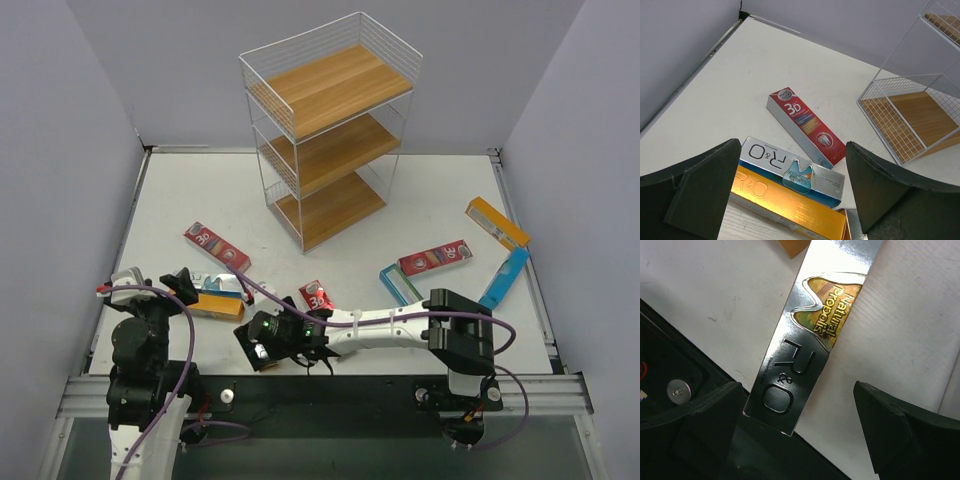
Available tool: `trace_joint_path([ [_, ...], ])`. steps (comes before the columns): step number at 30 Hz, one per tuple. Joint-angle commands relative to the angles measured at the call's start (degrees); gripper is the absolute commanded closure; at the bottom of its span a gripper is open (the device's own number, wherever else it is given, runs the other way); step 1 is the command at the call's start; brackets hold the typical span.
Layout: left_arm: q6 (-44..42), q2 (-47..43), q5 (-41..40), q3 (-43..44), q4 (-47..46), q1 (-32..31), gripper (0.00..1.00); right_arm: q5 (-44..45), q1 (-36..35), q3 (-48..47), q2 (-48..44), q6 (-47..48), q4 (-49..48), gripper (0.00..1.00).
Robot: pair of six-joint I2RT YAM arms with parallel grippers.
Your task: Place and organize the toothpastes onto the shelf
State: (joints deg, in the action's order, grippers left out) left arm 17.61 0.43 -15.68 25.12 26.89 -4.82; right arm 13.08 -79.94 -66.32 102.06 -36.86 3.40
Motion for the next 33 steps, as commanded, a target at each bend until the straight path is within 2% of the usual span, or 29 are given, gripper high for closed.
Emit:
trace_joint_path([
  [1, 0.1, -0.6, -0.4, 1.8, -0.3, 0.3, 0.03, -1.2, -0.3, -3.5, 3.3, 0.1, 0.4, 0.0],
  [7, 0.0, 1.0, -0.1, 1.9, -0.4, 0.3, 0.03, 1.9, 0.0, -2.9, 5.0, -0.1, 5.7, 0.02],
  [13, 0.0, 1.2, -0.2, 1.7, -0.4, 0.4, 0.03, 6.4, 3.0, 4.4, -0.2, -0.8, 5.8, 0.05],
  [24, 0.0, 1.7, 0.1, 1.7, -0.6, 0.3, 0.03, 2.0, 3.2, 16.7, -5.1, 9.9, -14.0, 0.16],
  [29, -0.1, 1.6, 0.1, 1.6, -0.5, 0.3, 0.03, 3.4, 3.1, 19.7, -5.2, 13.6, -19.1, 0.24],
  [33, -0.1, 2.0, 0.1, 1.7, -0.4, 0.3, 0.03, 5.8, 2.0, 21.4, -4.6, 16.5, -21.5, 0.25],
])
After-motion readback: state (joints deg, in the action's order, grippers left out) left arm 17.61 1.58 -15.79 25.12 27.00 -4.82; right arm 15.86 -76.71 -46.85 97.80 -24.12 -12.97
